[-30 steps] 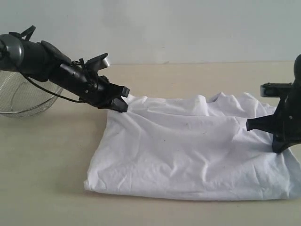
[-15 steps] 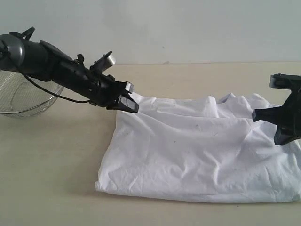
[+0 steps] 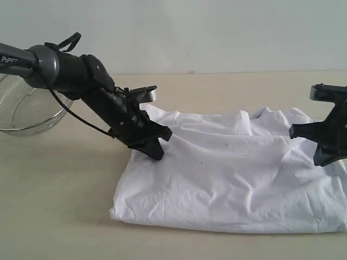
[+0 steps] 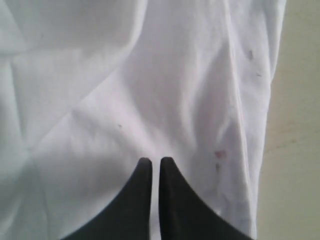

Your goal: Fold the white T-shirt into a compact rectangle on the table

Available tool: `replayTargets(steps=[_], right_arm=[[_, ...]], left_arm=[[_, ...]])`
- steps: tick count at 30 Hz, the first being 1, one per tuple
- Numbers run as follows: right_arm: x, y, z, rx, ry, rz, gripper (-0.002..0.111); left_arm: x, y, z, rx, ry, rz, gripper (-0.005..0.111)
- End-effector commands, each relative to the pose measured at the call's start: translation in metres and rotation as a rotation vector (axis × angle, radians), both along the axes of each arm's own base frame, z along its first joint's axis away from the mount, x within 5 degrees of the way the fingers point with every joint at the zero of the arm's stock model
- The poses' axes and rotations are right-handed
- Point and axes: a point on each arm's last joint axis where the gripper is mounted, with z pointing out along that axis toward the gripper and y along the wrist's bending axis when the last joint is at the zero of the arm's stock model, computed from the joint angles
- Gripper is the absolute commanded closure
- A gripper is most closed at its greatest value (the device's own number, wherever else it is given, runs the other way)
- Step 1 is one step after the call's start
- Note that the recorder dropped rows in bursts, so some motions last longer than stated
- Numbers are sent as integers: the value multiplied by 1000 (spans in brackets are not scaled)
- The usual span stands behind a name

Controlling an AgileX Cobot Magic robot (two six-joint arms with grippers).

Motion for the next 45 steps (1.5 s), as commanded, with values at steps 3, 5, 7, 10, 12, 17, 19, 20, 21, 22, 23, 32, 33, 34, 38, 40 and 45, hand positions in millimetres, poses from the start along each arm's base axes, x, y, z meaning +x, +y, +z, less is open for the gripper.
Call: replayTargets(steps=[3,5,7,10,12,17,19,20,21,22,23,32,33,34,38,40,45], right_arm=[[-1,-1,22,-9,-95,-7,108],[-1,-1,29,-15,-120,-6,108],[0,-1,31,-20,-132,1,108],[3,-2,29,-27,-150,3,108],[3,-2,29,-30,-160,2,108],[3,-2,29,-30,-160,9,108],[3,-2,29,-30,-160,9,108],[3,-2,29,-29,-160,7,108],[3,-2,29,-29,-160,7,108],[3,-2,29,-29,-160,7,108],[3,-2,29,-29,-160,7,108],[5,2,30,-2,-175,26,108],[6,4,30,14,-185,29,108],[7,8,31,27,-202,44,108],[20,21,32,48,-256,68,108],[32,27,28,64,-254,78,108],[61,30,15,85,-249,70,108]], left_arm=[[-1,7,-35,117,59,27,102],[-2,9,-36,136,63,31,102],[-1,10,-34,143,57,37,102],[0,11,-31,159,43,39,102],[0,14,-31,180,45,51,102],[0,27,-31,177,48,104,102],[-1,34,-28,171,43,133,102],[-1,39,-27,170,38,152,102],[-1,42,-25,169,35,160,102],[0,47,-23,170,33,170,102],[0,51,-22,170,31,181,102],[-5,61,-5,170,-6,206,102],[-7,61,-2,168,-9,206,102],[-8,61,0,166,-11,207,102],[-8,62,6,160,-37,220,102],[-9,62,6,156,-34,223,102],[-9,62,6,156,-32,223,102]])
